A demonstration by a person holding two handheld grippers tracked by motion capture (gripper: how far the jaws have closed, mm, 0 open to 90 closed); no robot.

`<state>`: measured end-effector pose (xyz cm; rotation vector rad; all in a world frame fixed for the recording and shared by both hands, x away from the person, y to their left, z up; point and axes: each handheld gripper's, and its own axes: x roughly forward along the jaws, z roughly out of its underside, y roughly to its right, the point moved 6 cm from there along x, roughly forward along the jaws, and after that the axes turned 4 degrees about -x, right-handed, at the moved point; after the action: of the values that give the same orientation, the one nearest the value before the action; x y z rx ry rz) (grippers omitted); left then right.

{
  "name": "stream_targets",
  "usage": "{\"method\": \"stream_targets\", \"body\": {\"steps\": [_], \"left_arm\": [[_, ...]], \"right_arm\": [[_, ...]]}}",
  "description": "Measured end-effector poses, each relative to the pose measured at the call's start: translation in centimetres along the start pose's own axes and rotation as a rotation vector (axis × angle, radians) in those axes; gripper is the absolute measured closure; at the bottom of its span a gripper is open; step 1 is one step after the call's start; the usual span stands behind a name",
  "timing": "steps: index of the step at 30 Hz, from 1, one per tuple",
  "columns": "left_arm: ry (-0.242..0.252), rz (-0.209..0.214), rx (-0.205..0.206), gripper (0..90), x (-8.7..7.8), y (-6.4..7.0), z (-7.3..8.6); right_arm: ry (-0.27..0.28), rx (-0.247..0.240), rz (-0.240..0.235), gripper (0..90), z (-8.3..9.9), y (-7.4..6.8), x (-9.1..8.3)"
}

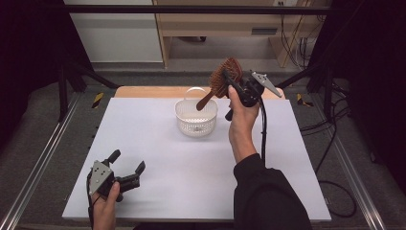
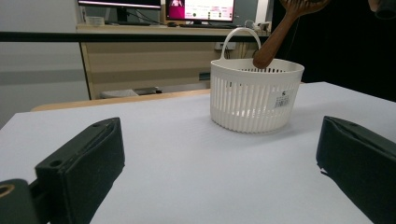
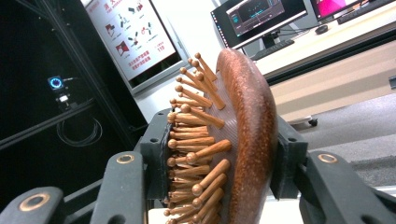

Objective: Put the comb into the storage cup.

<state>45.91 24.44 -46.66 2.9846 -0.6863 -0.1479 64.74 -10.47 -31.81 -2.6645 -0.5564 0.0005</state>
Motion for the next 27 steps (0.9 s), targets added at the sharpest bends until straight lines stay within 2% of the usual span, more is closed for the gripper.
{"method": "stream_targets", "body": {"steps": [10,27], "left_arm": [[0.001,-0.003,-0.009,1.0,0.0,-0.2,0.0],[0.001,0.002,-0.010,1.0,-0.1,-0.2,0.0]], "right_arm": [[-0.019,-0.015,0.000,51.0,1.2,-0.1,0.6],[-0.037,-0.003,0.009,51.0,3.4,0.2,0.9]]}}
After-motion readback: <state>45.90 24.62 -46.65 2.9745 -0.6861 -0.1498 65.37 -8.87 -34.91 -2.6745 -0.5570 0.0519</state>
